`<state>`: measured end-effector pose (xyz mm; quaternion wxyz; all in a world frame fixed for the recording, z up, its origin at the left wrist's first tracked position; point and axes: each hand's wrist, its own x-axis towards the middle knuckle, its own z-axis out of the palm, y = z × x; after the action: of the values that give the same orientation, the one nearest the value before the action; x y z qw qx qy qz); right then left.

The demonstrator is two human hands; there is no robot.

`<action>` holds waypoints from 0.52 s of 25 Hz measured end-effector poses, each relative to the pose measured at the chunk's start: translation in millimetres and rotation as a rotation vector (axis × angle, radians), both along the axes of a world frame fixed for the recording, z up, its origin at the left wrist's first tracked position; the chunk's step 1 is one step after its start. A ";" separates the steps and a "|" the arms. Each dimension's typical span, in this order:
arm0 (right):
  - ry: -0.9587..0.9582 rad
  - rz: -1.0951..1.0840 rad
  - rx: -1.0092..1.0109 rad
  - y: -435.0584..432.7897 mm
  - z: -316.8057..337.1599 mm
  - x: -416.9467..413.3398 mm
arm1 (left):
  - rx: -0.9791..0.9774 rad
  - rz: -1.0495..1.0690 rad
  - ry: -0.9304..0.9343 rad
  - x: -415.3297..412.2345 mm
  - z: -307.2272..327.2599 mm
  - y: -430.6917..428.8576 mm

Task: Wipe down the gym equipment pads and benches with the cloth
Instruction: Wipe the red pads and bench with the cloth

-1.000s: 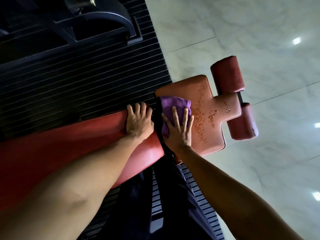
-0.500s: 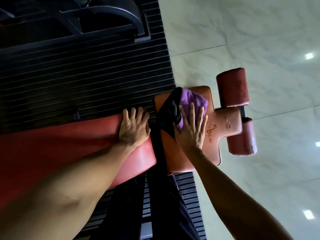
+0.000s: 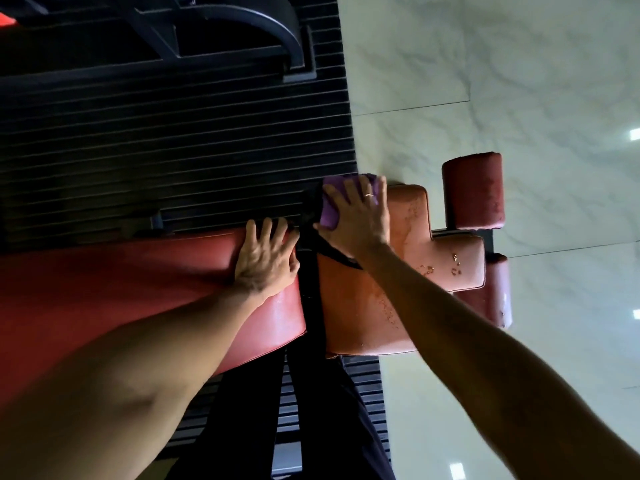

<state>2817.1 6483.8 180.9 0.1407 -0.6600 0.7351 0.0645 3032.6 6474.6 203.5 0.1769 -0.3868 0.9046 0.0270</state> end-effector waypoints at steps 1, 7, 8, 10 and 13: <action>0.017 -0.037 0.020 -1.9 3.4 -16.1 | 0.005 0.001 -0.005 0.8 -1.0 0.0; 0.011 -0.212 -0.015 38.0 14.5 -64.6 | 0.021 0.003 -0.055 -1.7 2.1 -1.6; -0.003 -0.236 0.009 31.6 12.4 -45.9 | 0.017 0.001 -0.056 -1.3 2.1 -1.8; -0.028 -0.245 0.062 17.5 7.5 -3.8 | 0.008 -0.002 -0.059 -1.5 1.4 -1.0; -0.069 -0.169 0.054 9.3 3.1 12.3 | 0.006 -0.006 -0.059 -2.7 2.3 -1.5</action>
<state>2829.4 6493.1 183.9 0.1886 -0.5934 0.7809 0.0491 3029.9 6473.1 205.8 0.2050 -0.3842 0.9001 0.0177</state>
